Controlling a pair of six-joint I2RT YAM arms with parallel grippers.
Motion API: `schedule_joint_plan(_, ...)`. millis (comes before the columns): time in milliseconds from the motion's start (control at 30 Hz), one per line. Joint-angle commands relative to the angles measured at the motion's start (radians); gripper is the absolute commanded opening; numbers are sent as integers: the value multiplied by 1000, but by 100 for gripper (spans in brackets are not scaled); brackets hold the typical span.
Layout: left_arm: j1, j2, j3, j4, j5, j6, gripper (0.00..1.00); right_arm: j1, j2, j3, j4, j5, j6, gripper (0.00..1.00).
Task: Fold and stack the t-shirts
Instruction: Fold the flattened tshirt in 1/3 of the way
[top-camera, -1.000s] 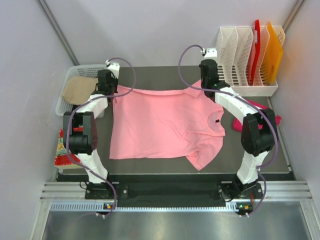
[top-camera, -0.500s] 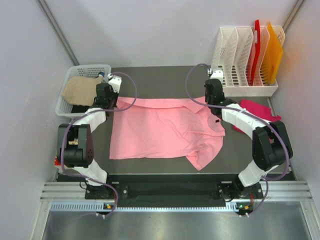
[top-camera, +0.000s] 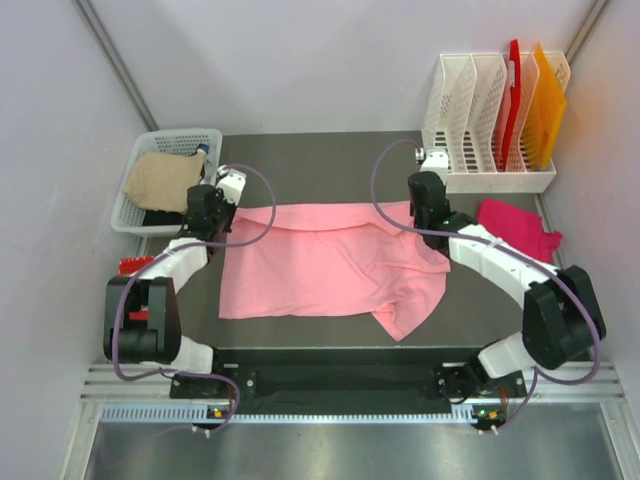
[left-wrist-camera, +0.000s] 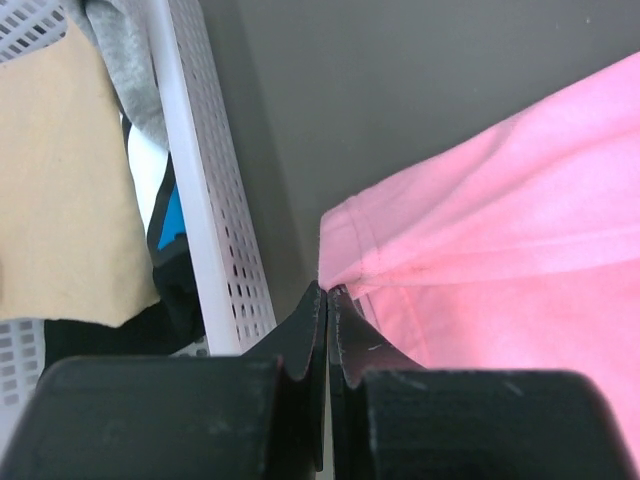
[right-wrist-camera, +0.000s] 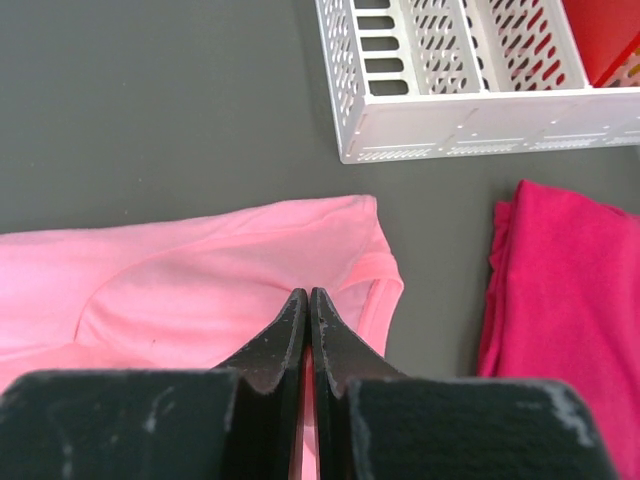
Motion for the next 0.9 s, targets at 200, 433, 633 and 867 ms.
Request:
schedule_joint_plan(200, 3, -127, -110, 52, 60, 53, 0, 61, -147, -71, -58, 108, 57, 0)
schedule_joint_plan(433, 3, -67, -164, 31, 49, 92, 32, 75, -76, -45, -118, 134, 102, 43)
schedule_joint_plan(633, 3, -186, -184, 8, 60, 106, 56, 97, -72, 36, -135, 198, 74, 46)
schedule_joint_plan(867, 3, -248, -101, -61, 141, 38, 86, 89, 125, 185, -101, 180, 7, 43)
